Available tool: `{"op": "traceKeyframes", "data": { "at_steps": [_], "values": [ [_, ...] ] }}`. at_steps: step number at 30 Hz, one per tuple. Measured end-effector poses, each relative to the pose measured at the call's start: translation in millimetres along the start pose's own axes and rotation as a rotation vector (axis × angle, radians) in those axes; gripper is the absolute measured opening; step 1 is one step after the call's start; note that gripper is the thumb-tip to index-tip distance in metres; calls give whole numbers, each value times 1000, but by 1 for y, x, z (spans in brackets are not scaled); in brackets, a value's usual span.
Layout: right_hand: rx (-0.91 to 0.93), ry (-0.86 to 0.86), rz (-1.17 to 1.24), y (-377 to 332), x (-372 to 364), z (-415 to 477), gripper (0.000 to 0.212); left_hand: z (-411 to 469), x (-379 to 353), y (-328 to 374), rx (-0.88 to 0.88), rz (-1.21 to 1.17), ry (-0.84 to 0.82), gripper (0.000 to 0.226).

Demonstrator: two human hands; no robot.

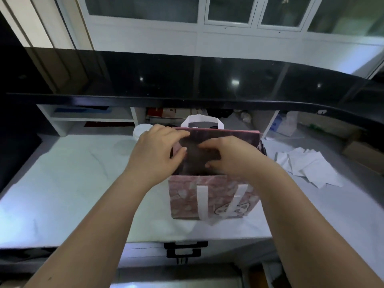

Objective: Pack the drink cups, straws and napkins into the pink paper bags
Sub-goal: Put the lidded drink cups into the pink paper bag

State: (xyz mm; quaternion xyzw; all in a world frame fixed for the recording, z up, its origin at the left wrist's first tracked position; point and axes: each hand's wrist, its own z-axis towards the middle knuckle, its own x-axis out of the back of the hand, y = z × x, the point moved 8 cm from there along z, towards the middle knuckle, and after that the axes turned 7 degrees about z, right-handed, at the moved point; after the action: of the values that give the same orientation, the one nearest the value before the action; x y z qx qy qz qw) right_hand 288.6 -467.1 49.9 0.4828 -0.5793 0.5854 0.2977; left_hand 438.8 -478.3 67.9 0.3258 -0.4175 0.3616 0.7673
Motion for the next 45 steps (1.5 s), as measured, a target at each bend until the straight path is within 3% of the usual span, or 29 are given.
{"op": "traceKeyframes", "data": {
  "at_steps": [4,6,11,17,24,32,38,45],
  "values": [
    [45,172,33,-28,25,-1,34,6,4,-26,64,42,15,35],
    [45,161,29,-48,24,7,28,9,4,-45,89,32,4,33],
    [111,305,71,-105,13,41,32,10,3,-99,67,82,-58,32],
    [-34,258,-22,-147,-33,112,38,1,-6,-189,85,130,-160,36],
    [-207,192,-42,-149,-103,174,42,0,-48,-261,104,110,-303,42],
    [-277,84,-252,-126,-142,250,73,21,-87,-306,128,87,-360,45],
    [-464,5,-318,-101,-151,283,89,21,-102,-319,143,19,-368,45],
    [-232,107,-336,-139,-157,275,79,20,-93,-341,230,-22,-328,45]
  ]
}}
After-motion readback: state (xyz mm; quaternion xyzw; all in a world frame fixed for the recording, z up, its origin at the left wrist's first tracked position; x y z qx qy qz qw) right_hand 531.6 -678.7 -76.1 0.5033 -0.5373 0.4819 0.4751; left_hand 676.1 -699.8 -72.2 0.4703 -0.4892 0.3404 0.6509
